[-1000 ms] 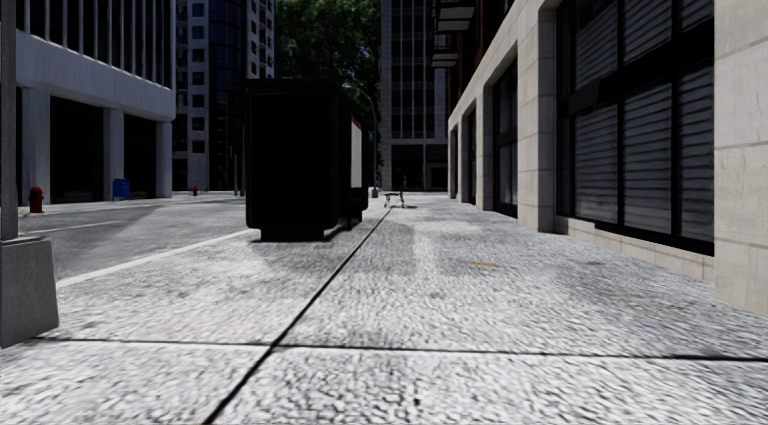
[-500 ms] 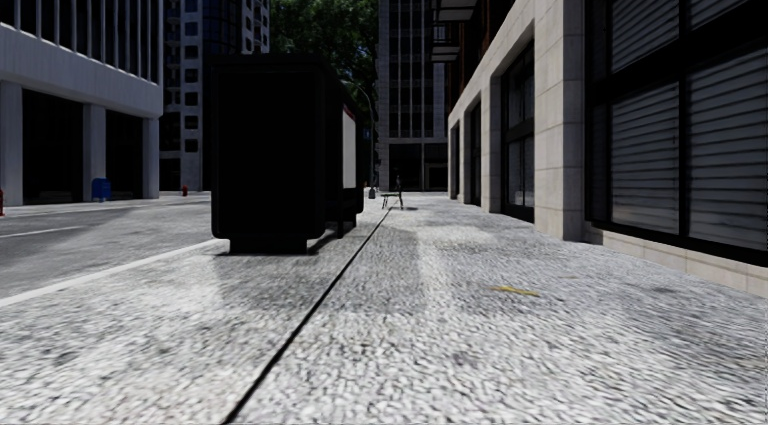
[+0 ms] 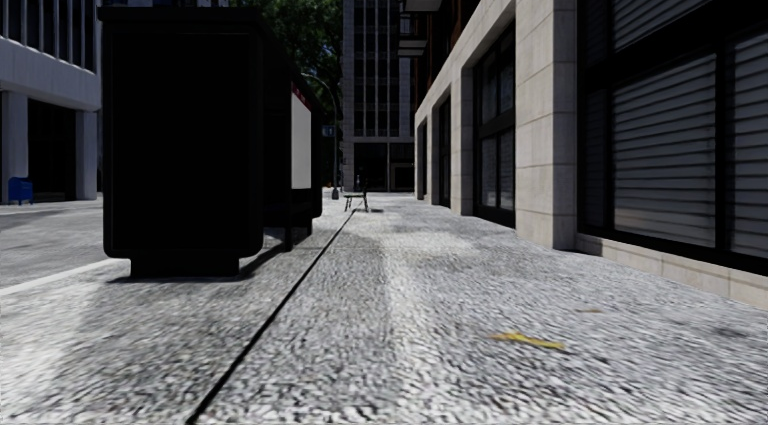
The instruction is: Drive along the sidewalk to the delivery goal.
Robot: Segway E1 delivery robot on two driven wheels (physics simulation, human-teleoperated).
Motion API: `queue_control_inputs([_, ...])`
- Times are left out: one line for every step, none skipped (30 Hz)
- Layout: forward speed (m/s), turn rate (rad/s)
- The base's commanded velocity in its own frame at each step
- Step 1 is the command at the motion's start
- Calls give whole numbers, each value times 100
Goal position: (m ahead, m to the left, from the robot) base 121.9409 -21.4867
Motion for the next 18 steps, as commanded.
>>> queue_control_inputs([200, 0])
queue_control_inputs([200, 0])
queue_control_inputs([200, 0])
queue_control_inputs([200, 0])
queue_control_inputs([200, 0])
queue_control_inputs([200, 0])
queue_control_inputs([200, 0])
queue_control_inputs([200, 0])
queue_control_inputs([200, 0])
queue_control_inputs([200, 0])
queue_control_inputs([200, 0])
queue_control_inputs([200, 0])
queue_control_inputs([200, 0])
queue_control_inputs([200, 0])
queue_control_inputs([200, 0])
queue_control_inputs([200, 0])
queue_control_inputs([200, 0])
queue_control_inputs([200, 0])
